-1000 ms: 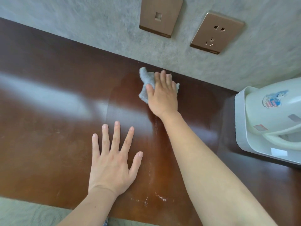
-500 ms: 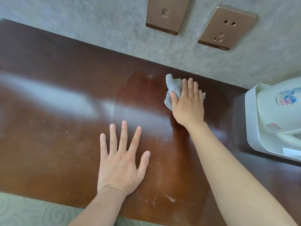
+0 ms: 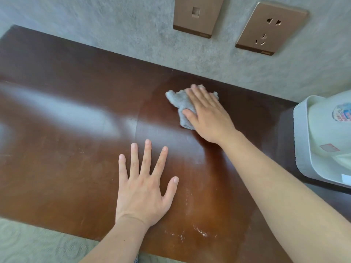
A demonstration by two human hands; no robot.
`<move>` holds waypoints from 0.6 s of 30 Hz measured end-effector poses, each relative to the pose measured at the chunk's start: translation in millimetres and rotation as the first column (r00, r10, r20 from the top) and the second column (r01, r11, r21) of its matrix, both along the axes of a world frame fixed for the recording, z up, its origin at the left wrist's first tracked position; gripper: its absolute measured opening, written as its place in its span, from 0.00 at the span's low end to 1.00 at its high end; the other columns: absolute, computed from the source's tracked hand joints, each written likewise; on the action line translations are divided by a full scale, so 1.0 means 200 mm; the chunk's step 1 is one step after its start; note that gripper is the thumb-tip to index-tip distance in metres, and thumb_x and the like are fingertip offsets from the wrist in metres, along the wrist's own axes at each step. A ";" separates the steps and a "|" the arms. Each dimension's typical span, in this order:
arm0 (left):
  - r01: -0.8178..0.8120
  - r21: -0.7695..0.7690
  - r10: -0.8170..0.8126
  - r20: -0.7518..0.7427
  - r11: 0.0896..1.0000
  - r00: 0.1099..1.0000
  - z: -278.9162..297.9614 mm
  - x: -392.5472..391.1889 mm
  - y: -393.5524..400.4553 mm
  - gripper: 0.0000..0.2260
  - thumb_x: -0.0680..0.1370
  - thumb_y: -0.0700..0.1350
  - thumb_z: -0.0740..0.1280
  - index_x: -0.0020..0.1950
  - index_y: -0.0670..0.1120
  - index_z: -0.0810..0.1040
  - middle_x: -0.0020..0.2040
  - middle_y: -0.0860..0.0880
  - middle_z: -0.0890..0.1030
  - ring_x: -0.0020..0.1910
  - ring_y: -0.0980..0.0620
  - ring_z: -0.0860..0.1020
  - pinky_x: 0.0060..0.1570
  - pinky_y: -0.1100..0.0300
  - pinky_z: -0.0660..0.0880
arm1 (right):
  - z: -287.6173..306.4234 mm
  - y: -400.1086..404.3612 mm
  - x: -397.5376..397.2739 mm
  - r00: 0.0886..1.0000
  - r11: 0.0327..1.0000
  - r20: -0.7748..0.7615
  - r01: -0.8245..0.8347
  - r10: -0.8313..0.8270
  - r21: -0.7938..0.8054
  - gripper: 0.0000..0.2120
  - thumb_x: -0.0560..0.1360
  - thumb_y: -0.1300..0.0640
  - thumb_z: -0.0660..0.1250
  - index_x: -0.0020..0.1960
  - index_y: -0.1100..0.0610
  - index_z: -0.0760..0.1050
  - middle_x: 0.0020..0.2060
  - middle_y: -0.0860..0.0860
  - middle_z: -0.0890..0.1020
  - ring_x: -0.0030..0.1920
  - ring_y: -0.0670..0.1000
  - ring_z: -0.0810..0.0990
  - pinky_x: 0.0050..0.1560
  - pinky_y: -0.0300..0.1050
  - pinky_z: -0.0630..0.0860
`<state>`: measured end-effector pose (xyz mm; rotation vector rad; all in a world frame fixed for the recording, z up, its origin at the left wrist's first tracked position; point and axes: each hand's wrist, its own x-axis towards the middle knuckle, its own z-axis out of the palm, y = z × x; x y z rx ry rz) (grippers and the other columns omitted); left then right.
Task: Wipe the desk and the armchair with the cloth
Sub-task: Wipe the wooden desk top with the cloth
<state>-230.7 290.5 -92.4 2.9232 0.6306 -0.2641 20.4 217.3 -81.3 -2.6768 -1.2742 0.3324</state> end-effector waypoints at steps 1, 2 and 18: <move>0.001 -0.001 -0.001 0.003 1.000 1.000 0.00 0.00 0.00 0.32 0.82 0.67 0.44 0.83 0.53 0.58 0.82 0.41 0.56 0.81 0.35 0.51 0.75 0.31 0.54 | 0.00 -0.08 0.00 0.997 0.997 0.009 0.072 -0.072 -0.008 0.31 0.84 0.40 0.47 0.82 0.53 0.49 0.82 0.51 0.50 0.81 0.51 0.45 0.80 0.48 0.42; 0.003 -0.002 -0.003 0.005 1.000 1.000 0.00 0.00 0.00 0.33 0.82 0.67 0.44 0.83 0.53 0.58 0.82 0.41 0.56 0.81 0.35 0.51 0.75 0.31 0.54 | 0.00 -0.14 0.00 0.987 0.987 0.025 0.158 -0.157 -0.013 0.31 0.84 0.41 0.47 0.82 0.54 0.49 0.82 0.53 0.51 0.81 0.52 0.46 0.80 0.49 0.43; -0.016 -0.017 0.016 0.007 1.000 1.000 0.02 0.01 -0.01 0.33 0.81 0.67 0.40 0.83 0.54 0.57 0.83 0.43 0.55 0.81 0.36 0.51 0.75 0.31 0.55 | 0.00 0.68 -0.10 0.993 0.997 0.094 0.076 -0.074 -0.014 0.29 0.85 0.44 0.48 0.80 0.58 0.54 0.80 0.56 0.57 0.80 0.57 0.53 0.78 0.51 0.49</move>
